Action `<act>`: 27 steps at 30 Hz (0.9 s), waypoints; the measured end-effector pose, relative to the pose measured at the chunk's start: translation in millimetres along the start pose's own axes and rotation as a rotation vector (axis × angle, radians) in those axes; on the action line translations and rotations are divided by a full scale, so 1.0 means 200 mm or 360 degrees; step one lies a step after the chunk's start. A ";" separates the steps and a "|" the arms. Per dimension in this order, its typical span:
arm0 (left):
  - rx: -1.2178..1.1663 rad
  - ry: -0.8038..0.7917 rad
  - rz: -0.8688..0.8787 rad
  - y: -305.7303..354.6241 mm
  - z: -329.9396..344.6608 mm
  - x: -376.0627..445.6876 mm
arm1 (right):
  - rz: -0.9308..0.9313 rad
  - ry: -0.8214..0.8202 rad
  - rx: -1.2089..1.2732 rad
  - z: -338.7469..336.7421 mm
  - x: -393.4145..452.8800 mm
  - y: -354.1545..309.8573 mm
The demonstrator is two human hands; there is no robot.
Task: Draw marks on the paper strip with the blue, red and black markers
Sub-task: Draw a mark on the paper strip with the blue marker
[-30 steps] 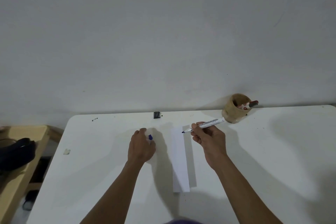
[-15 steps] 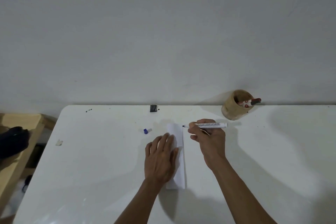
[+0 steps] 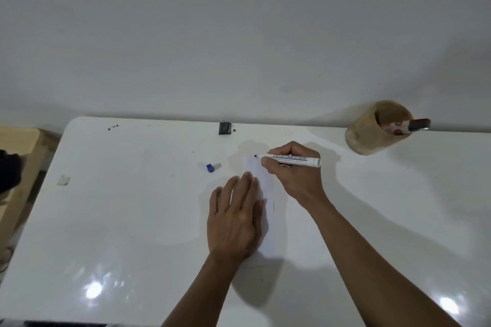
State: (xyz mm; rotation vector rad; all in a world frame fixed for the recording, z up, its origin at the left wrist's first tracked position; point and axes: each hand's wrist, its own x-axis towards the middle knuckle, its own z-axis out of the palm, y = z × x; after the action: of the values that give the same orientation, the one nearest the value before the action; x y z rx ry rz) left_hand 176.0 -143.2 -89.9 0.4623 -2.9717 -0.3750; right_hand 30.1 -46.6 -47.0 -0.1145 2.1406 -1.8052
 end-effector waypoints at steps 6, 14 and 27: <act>0.0060 0.0013 0.0027 -0.02 0.02 -0.01 | -0.0128 -0.0100 -0.0153 0.02 0.07 0.07; 0.0004 0.0067 -0.0046 0.00 0.01 -0.02 | -0.0156 -0.0136 -0.0166 0.02 0.10 0.11; 0.0095 -0.0039 -0.0132 -0.01 0.03 -0.02 | -0.0197 -0.0139 -0.0222 0.04 0.10 0.13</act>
State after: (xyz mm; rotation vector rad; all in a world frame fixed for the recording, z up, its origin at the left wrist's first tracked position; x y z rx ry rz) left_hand 179.2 -143.3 -95.8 0.5928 -3.0014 -0.3025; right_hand 16.8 -54.2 -77.4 -0.3605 2.2393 -1.6805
